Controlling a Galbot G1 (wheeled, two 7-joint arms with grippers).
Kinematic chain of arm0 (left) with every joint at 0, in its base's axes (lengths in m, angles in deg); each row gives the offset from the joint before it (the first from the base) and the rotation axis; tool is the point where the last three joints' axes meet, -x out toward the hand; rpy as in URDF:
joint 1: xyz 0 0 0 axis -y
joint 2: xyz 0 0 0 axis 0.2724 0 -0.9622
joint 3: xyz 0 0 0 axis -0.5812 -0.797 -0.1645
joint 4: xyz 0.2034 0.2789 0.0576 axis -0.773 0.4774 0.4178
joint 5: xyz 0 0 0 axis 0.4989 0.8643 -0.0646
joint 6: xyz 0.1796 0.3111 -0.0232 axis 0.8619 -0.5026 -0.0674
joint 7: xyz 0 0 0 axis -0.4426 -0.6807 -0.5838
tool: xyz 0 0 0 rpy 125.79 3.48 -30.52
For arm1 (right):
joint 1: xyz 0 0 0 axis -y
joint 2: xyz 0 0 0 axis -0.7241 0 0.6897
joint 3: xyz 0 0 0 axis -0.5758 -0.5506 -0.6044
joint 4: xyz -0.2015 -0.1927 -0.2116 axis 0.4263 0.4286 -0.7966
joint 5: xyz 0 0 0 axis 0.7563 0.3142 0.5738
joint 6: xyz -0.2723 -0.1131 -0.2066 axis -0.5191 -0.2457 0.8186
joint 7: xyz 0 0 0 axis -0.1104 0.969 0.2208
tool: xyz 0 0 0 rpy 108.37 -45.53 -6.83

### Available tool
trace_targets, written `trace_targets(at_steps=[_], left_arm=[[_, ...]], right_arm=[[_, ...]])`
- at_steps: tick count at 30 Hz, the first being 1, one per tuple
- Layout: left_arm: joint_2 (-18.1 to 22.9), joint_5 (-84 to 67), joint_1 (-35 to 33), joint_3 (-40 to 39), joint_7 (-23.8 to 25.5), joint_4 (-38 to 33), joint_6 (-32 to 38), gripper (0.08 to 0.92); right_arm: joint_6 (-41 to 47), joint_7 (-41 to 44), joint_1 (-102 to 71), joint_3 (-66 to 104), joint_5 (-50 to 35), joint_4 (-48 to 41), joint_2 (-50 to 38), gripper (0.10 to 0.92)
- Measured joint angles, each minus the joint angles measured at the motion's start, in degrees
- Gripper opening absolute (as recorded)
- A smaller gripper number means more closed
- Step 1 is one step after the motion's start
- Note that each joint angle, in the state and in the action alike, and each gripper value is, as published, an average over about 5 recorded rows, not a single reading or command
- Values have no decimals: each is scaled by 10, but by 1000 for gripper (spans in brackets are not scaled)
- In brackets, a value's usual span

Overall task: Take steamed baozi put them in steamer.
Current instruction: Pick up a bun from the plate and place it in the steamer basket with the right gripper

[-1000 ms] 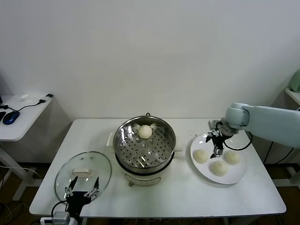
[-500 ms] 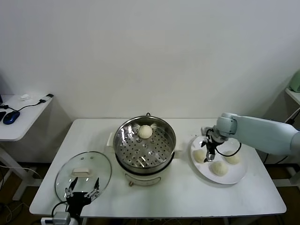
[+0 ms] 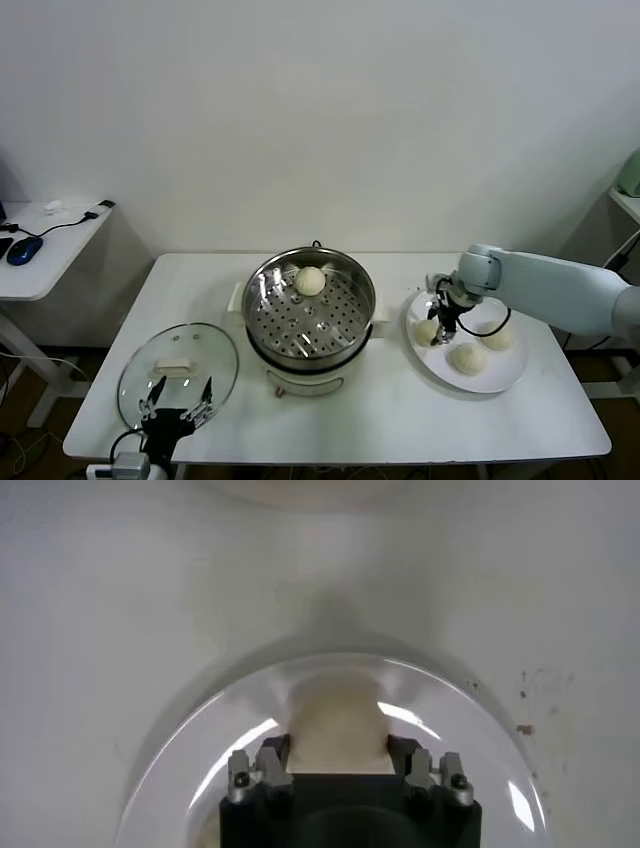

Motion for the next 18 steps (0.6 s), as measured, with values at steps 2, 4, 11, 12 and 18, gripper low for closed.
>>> trace_targets(at_steps=[2,4,11,12,18], left_arm=[[0,0,-1,0,0,-3,-1,823],[1,0,-1,-1,0,-5,-1,823],[-1,0,-3,-5,0,-15,-2,823],[-1,0,-2,-6,0,-17,-3,823],[-2,-1,-1,-11,1,-26,-5,823]], right_arm=[[-3,6,16,-7,-3,5,-4,638],[-7,14,40,-19,-9,13,-8,637],[-10,39,178,-91,-63,55,-5,636],[-9,41,201,-101,-76,63,-2,636],[6,41,324,-140,-163,123,30,636]])
